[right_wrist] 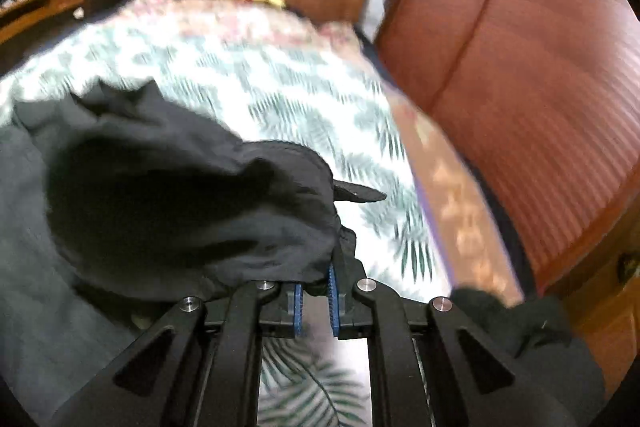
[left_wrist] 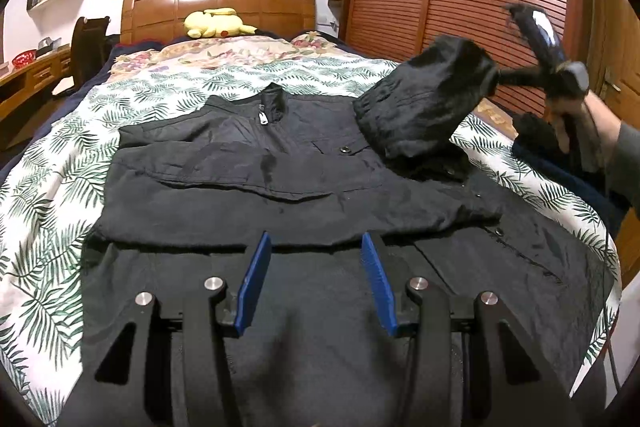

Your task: Fold large clothes

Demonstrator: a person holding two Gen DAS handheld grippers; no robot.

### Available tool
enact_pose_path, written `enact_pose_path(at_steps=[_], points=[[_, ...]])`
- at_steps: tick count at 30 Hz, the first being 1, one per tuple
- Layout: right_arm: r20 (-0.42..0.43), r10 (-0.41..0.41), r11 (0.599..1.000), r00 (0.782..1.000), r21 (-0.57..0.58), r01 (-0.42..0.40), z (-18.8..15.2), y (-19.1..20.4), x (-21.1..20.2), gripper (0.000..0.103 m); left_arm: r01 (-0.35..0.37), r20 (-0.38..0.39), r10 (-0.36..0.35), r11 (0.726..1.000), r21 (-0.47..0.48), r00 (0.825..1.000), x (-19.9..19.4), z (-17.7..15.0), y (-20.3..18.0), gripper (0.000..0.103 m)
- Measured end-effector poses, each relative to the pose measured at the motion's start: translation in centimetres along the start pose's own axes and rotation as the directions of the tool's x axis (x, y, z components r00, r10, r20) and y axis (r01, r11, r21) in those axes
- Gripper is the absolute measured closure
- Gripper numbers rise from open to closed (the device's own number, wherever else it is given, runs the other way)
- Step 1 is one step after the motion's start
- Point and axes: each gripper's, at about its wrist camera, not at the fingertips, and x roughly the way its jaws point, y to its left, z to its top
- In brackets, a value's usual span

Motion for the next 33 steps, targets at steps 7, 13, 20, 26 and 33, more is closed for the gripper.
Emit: enact_pose_path(at_steps=[7, 13, 20, 26, 33], points=[[0.169, 0.134, 0.989, 0.976, -0.081, -0.122, 3.9, 7.4, -6.5, 0.096, -0.032, 0.036, 0.033, 0.999, -0.030, 0.999, -2.3, -0.1, 2.2, 0.057], [0.204, 0.279, 0.952, 0.939, -0.191, -0.241, 3.3, 14.3, -9.7, 0.089, -0.056, 0.055, 0.059, 0.997, -0.059, 0.997, -3.7, -0.4, 4.2, 0.057], [0.169, 0.414, 0.890, 0.895, -0.280, -0.359, 1.1, 17.9, -12.5, 0.045, -0.073, 0.069, 0.079, 0.994, -0.080, 0.994, -4.3, -0.6, 5.2, 0.057], [0.155, 0.410, 0.890, 0.899, -0.283, -0.357, 0.3, 18.0, -13.9, 0.043, -0.094, 0.062, 0.099, 0.992, -0.087, 0.993, -4.5, -1.1, 6.0, 0.057], [0.088, 0.381, 0.909, 0.920, -0.215, -0.356, -1.2, 16.7, -11.9, 0.042, -0.115, 0.053, 0.121, 0.988, -0.103, 0.991, -5.0, -1.9, 6.9, 0.057]])
